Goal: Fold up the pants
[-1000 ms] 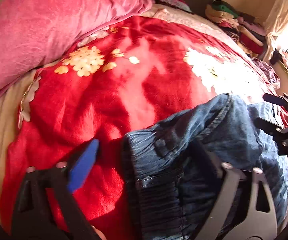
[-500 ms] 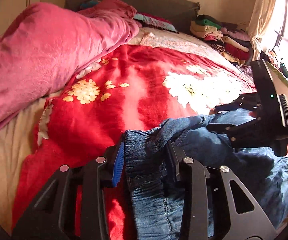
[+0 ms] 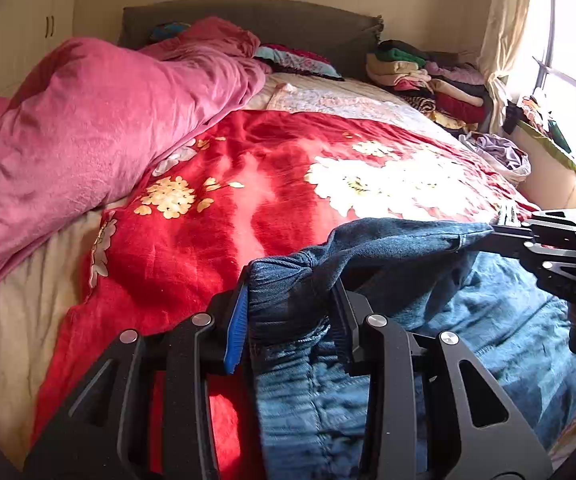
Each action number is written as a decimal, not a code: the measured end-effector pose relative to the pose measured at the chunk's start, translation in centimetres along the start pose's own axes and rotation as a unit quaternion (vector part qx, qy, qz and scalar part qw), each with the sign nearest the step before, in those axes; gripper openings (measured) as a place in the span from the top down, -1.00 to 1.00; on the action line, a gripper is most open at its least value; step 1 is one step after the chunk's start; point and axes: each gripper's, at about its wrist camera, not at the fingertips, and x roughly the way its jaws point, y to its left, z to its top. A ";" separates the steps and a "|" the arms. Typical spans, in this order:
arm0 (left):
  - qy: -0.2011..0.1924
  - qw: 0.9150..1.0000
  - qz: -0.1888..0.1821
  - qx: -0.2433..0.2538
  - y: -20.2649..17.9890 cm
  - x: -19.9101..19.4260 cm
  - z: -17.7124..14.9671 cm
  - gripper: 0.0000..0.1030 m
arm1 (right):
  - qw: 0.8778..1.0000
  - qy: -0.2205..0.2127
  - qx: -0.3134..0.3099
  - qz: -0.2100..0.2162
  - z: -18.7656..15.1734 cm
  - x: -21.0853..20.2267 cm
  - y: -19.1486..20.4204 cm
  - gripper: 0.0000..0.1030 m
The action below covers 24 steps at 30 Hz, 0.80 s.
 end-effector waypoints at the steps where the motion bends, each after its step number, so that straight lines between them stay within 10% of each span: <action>1: -0.002 1.000 -0.001 0.002 -0.3 -0.5 -0.3 0.46 | 1.000 -0.007 0.008 0.006 -0.5 -1.0 0.2 0.89; 24: 0.040 0.999 0.000 0.028 -2.6 -8.5 -8.4 0.33 | 0.996 0.007 0.007 0.091 -11.5 -10.5 11.2 0.89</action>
